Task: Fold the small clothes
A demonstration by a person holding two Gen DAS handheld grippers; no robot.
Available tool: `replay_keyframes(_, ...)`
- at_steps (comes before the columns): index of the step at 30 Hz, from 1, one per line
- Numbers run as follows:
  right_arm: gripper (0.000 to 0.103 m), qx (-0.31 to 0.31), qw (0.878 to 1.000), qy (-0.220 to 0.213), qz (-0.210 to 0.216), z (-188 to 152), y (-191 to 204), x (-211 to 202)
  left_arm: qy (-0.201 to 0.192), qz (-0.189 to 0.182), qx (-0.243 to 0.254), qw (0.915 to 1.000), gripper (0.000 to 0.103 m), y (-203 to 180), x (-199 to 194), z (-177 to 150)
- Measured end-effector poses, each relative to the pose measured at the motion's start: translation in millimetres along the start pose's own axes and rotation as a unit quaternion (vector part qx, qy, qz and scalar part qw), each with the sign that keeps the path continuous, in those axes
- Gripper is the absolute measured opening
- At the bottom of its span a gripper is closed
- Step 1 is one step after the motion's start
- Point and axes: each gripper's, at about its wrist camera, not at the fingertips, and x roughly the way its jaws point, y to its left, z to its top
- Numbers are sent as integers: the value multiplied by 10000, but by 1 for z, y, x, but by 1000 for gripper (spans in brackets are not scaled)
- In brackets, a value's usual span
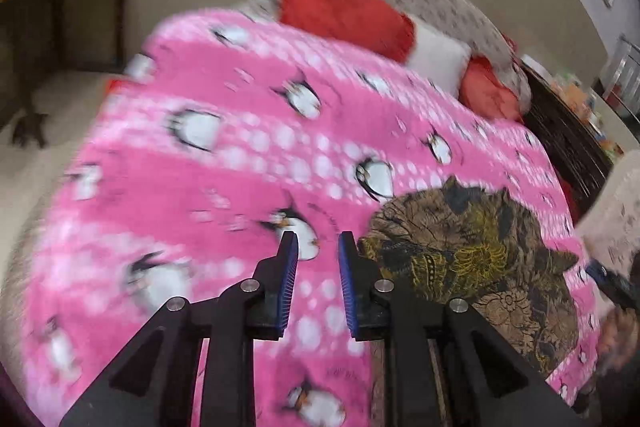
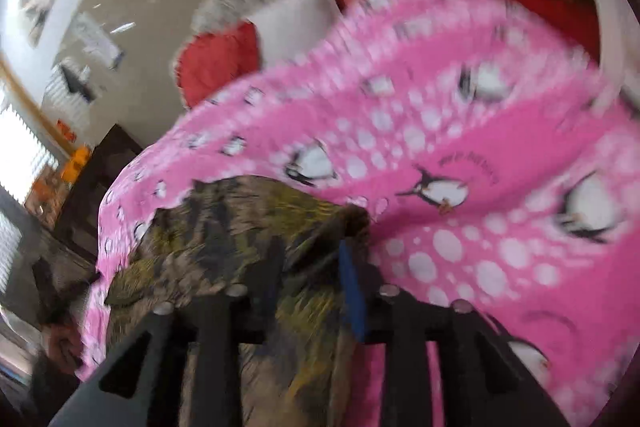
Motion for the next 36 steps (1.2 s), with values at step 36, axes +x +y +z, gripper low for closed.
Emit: replay_keyframes(36, 28, -2078, 9720, 669, -870, -96, 96, -10, 443, -802, 524, 9944, 0, -99, -10, -93)
